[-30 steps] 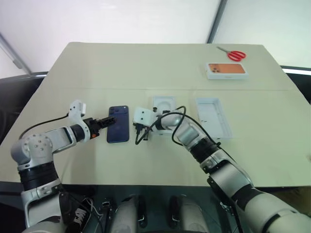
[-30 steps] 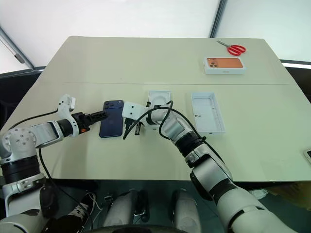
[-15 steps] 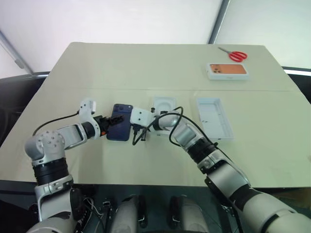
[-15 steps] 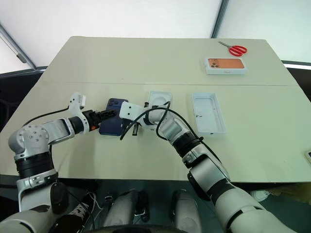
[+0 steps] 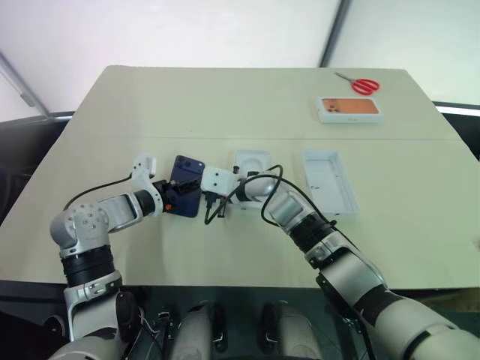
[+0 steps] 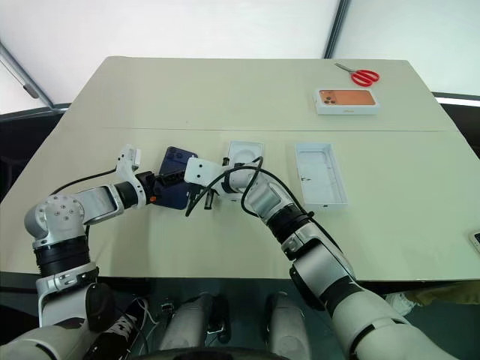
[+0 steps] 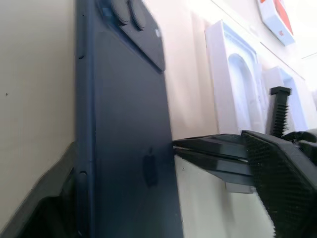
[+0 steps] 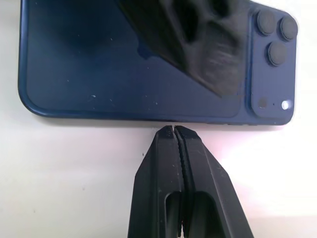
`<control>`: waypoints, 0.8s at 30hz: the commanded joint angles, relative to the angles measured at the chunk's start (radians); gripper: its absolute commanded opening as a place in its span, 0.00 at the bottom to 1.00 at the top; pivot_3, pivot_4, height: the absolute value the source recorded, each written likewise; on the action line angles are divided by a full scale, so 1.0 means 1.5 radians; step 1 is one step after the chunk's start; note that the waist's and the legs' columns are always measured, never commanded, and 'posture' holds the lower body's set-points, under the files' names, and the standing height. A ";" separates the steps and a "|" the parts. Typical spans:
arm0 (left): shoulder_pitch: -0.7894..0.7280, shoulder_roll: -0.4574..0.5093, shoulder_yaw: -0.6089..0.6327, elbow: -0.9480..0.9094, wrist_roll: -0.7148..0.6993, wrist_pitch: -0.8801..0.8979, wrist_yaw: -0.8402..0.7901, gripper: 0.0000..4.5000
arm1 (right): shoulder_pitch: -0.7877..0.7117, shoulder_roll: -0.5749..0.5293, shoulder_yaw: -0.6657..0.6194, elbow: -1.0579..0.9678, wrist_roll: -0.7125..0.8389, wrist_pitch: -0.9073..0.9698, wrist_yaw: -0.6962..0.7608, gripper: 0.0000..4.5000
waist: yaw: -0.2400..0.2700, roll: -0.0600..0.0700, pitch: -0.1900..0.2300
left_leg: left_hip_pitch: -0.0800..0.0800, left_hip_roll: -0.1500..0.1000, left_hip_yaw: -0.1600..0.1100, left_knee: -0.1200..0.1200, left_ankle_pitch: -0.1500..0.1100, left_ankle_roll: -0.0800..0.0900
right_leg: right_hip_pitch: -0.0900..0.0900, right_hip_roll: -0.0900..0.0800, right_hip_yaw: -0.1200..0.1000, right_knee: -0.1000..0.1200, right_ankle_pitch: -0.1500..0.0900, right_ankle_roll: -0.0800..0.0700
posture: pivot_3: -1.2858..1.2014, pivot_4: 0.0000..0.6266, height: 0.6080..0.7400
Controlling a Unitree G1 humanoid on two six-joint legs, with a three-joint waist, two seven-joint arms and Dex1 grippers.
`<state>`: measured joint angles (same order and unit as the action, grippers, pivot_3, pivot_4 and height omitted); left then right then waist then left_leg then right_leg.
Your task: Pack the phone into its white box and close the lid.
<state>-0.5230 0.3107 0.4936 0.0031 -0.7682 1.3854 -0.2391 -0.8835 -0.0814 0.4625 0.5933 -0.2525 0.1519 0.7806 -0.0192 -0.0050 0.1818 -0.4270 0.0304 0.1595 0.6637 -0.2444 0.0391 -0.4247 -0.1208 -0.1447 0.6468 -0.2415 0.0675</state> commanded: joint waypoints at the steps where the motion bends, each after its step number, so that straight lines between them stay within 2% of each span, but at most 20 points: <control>1: 0.025 -0.009 -0.014 0.021 0.008 0.023 0.008 0.48 | -0.004 0.002 -0.005 -0.017 0.002 -0.013 -0.004 0.00 | 0.001 0.000 0.000 | 0.000 0.000 0.000 0.000 0.000 0.000 | 0.000 0.000 0.000 0.000 0.000 0.000 | 0.52 0.24 0.98; 15: 0.040 -0.011 -0.023 0.014 0.012 0.013 0.011 0.48 | -0.009 0.004 -0.012 -0.015 0.005 -0.018 -0.012 0.00 | 0.002 0.000 0.000 | 0.000 0.000 0.000 0.000 0.000 0.000 | 0.000 0.000 0.000 0.000 0.000 0.000 | 0.52 0.24 0.98; 24: 0.025 -0.023 0.043 0.018 0.023 0.010 0.068 0.48 | 0.000 0.002 -0.008 -0.020 0.004 -0.017 -0.011 0.00 | 0.002 0.000 0.000 | 0.000 0.000 0.000 0.000 0.000 0.000 | 0.000 -0.001 0.000 0.000 0.000 0.000 | 0.52 0.24 0.98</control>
<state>-0.5131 0.2726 0.5530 0.0084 -0.7807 1.3915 -0.1993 -0.8794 -0.0854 0.4623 0.5932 -0.2559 0.1376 0.7656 -0.0155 -0.0052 0.1815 -0.4264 0.0304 0.1594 0.6631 -0.2446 0.0389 -0.4244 -0.1218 -0.1447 0.6464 -0.2414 0.0674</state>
